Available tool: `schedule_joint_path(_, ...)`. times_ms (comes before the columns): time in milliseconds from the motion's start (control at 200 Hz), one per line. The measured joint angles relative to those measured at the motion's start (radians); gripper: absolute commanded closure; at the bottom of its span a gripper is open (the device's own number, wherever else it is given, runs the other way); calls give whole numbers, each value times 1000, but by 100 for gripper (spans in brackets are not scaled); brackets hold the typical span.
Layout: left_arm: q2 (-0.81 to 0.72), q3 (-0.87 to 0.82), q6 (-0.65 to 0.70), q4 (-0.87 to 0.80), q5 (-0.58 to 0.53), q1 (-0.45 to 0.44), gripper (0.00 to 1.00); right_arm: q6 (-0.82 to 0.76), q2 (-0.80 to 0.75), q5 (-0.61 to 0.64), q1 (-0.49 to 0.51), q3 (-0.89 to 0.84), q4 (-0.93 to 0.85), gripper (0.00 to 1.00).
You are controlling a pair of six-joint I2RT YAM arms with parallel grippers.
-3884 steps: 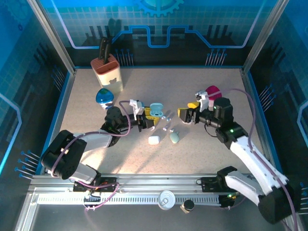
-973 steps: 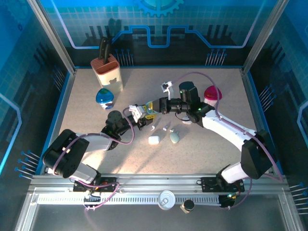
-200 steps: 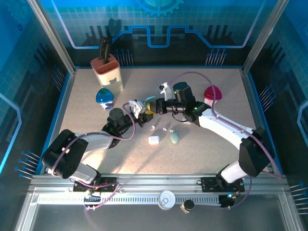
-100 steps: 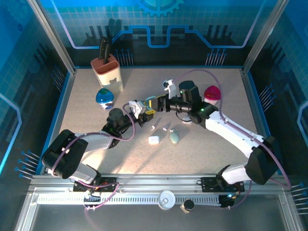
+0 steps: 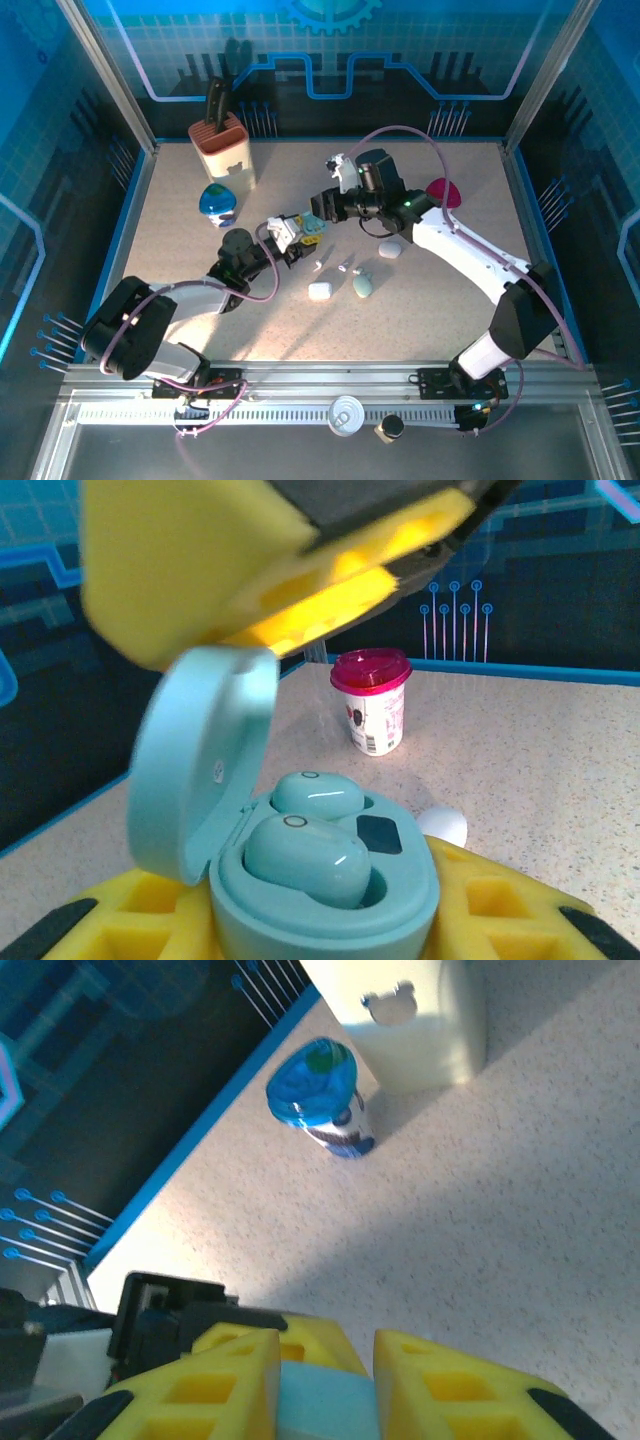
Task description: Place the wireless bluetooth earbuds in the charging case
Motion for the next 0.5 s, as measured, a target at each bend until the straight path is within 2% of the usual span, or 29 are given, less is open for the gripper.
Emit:
schedule_joint_path(105,-1,0,-55,19,-16,0,72,-13,-10,3,0,-7,-38,70)
schedule_joint_path(325,8,1,-175,100,-23,0,72,46,-121,-13,-38,-118,-32,36)
schedule_joint_path(395,31,1,-212,159,-15,0,73,100,-155,-64,-76,-161,9,31)
schedule_joint_path(500,69,6,-243,222,16,0,73,193,-167,-158,-122,-212,87,29)
